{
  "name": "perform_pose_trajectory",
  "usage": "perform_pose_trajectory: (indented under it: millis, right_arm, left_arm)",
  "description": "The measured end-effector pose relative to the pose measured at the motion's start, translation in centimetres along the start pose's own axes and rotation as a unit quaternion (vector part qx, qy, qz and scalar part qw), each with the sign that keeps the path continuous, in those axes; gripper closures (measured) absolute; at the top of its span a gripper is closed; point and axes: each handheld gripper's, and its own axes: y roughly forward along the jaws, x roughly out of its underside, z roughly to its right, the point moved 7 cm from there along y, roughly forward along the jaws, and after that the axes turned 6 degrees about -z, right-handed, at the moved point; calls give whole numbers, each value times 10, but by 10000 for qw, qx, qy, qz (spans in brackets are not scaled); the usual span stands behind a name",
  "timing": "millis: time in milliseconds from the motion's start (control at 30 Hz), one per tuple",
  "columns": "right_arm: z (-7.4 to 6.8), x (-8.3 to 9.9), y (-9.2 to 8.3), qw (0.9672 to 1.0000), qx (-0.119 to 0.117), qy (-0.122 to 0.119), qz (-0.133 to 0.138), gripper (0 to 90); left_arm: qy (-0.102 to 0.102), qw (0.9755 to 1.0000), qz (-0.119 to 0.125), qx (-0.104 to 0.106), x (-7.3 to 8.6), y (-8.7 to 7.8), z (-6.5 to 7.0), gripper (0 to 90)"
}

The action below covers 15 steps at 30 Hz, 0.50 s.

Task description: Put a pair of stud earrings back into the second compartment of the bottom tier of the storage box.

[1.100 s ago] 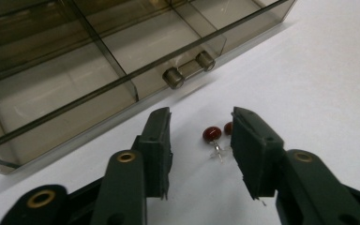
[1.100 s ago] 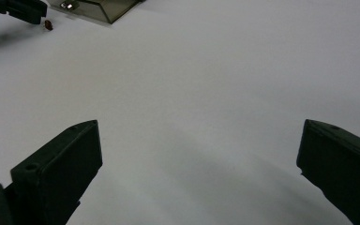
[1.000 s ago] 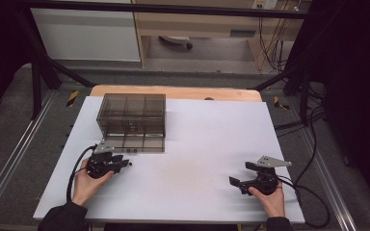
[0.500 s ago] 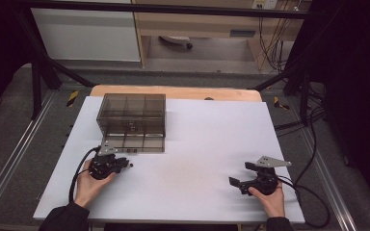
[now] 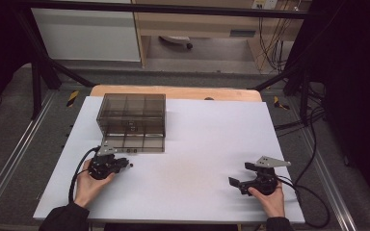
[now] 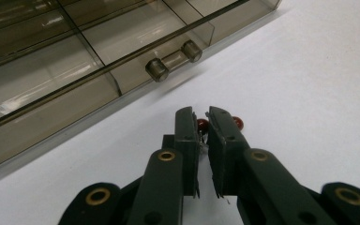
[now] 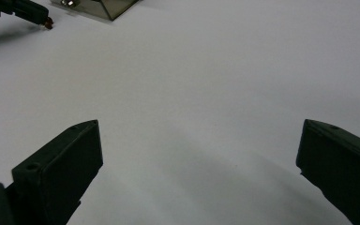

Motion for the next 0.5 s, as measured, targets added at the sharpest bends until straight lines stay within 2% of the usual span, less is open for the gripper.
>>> perform_pose_trajectory:
  millis: [500]
  right_arm:
    - [0,0,0,10000,-8,-11,3,13]
  left_arm:
    - [4,9999,85,83,-4,-15,1,831]
